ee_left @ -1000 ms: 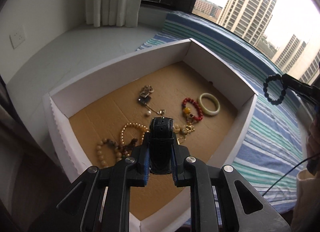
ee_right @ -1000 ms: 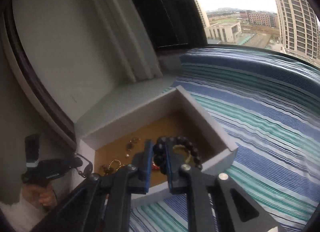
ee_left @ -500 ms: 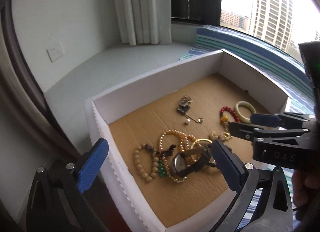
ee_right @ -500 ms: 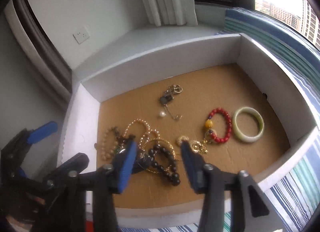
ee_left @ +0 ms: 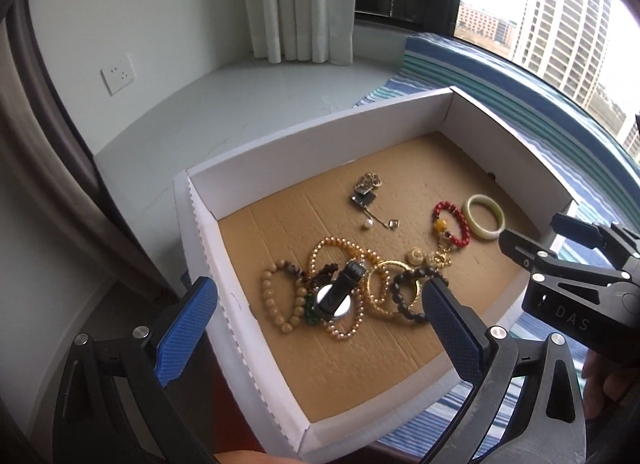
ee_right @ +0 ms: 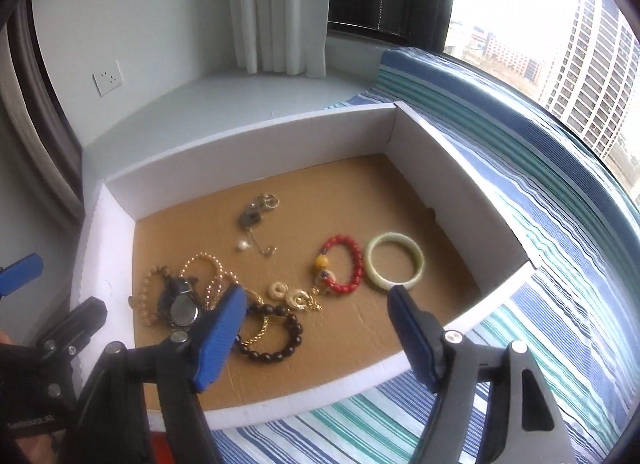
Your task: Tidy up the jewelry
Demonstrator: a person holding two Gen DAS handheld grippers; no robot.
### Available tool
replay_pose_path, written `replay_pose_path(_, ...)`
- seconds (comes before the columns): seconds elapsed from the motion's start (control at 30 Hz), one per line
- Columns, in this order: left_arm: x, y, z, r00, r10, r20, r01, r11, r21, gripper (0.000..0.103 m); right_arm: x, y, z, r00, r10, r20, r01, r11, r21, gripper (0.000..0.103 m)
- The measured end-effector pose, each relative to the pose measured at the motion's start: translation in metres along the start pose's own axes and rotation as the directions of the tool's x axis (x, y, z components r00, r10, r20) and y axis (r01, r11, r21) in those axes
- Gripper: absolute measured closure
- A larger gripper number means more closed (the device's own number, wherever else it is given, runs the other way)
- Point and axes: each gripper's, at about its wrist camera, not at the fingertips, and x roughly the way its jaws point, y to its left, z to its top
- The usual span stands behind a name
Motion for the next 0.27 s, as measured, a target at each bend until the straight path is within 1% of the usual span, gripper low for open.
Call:
replay_pose_path(0.1, -0.0025, -0.0023, -0.0014, 1.000, 0.003, 0.015, -0.003, 1.000, -0.004, 0.001, 0.0018, -0.0011, -0.0030, 1.000, -0.013, 0.000, 0.013, 1.000, -0.002, 0.029)
replay_pose_path(0.2, -0.0063, -0.0039, -0.0036, 0.999, 0.003, 0.050, -0.003, 1.000, -0.005, 0.001, 0.0021, -0.0009, -0.0044, 1.000, -0.009, 0.005, 0.009, 1.000, -0.004, 0.029)
replay_pose_path(0.27, -0.0086, -0.0047, -0.0040, 0.998, 0.002, 0.060, -0.002, 1.000, -0.003, 0.001, 0.0025, 0.0007, -0.0047, 1.000, -0.006, 0.009, 0.006, 1.000, -0.006, 0.029)
